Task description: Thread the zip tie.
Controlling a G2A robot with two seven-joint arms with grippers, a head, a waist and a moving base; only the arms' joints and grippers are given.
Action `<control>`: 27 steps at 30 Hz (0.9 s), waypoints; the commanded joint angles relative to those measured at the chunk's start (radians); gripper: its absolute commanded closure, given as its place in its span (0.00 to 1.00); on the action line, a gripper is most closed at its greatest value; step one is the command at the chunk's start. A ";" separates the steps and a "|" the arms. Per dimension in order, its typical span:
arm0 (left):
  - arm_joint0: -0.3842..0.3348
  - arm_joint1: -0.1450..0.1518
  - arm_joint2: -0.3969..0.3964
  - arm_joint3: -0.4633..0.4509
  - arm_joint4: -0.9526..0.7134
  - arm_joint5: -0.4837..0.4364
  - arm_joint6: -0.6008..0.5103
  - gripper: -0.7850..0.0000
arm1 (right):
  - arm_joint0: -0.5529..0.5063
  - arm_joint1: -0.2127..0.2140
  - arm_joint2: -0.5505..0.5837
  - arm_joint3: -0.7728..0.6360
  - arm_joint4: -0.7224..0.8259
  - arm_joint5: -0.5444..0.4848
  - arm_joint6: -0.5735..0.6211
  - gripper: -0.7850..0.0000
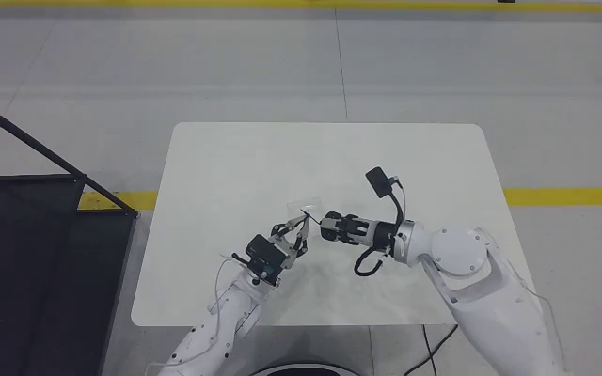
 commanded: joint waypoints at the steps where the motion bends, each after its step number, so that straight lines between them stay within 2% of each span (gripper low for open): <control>1: 0.002 0.000 -0.002 -0.001 0.001 -0.001 0.005 1.00 | 0.006 0.000 -0.004 0.001 -0.006 0.017 0.001 1.00; 24: 0.013 0.000 -0.013 -0.006 -0.001 0.004 0.043 1.00 | -0.005 0.007 0.011 -0.016 -0.028 0.027 0.020 1.00; 25: 0.013 0.000 -0.013 -0.006 -0.001 0.004 0.043 1.00 | -0.005 0.007 0.012 -0.017 -0.028 0.027 0.021 0.83; 26: 0.013 0.000 -0.013 -0.006 -0.001 0.004 0.043 1.00 | -0.005 0.007 0.012 -0.017 -0.028 0.028 0.022 0.55; 27: 0.013 0.000 -0.013 -0.006 -0.001 0.004 0.043 1.00 | -0.005 0.008 0.012 -0.018 -0.028 0.026 0.022 0.52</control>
